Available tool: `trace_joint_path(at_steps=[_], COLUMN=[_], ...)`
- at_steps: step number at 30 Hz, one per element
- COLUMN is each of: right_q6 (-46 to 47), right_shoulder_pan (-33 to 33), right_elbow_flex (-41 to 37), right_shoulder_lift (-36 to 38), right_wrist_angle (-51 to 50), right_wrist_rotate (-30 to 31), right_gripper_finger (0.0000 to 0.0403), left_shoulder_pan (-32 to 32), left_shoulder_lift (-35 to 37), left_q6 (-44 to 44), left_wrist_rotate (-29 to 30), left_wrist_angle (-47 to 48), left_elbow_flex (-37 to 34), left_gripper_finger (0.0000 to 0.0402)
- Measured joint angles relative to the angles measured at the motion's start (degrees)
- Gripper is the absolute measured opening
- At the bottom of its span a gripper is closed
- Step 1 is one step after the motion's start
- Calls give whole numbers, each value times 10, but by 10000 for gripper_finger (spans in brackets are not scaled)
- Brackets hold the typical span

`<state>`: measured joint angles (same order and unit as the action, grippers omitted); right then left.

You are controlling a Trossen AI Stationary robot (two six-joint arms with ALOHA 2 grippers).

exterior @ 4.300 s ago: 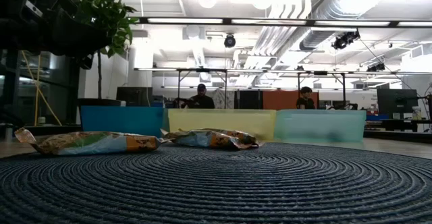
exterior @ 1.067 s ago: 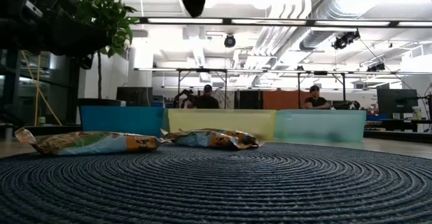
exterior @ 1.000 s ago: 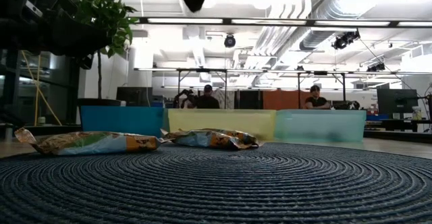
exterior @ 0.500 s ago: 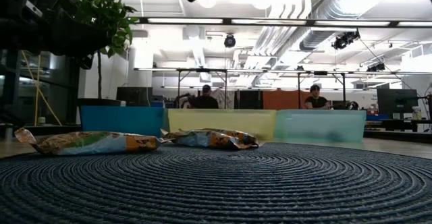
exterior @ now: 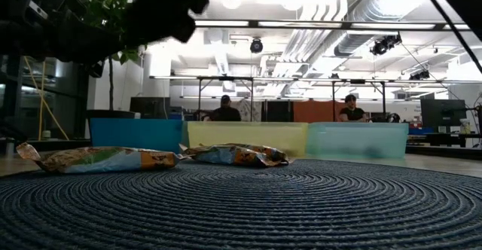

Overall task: Pick and place Granola Bars by type
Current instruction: Put the yellow granola bar into the yellow bin

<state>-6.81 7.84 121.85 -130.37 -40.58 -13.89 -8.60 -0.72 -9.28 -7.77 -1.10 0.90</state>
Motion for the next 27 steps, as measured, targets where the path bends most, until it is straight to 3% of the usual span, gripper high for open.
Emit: trace_joint_path(at_steps=[5, 18, 24, 27], right_q6=[-12, -33, -156, -171], right_shoulder_pan=[3, 9, 27, 37], right_elbow_flex=[12, 11, 11, 11], right_shoulder_lift=[-42, -82, -82, -82], right_wrist_angle=[-42, -1, 15, 32], right_wrist_rotate=[1, 17, 16, 35], right_gripper_finger=[174, 173, 182, 190], left_shoulder_pan=[0, 0, 0, 0], left_shoulder_lift=[0, 0, 0, 0], left_q6=[0, 0, 0, 0], left_wrist_rotate=[0, -1, 0, 0], left_wrist_angle=[0, 0, 0, 0], left_elbow_flex=[0, 0, 0, 0], left_gripper_finger=[82, 82, 82, 82])
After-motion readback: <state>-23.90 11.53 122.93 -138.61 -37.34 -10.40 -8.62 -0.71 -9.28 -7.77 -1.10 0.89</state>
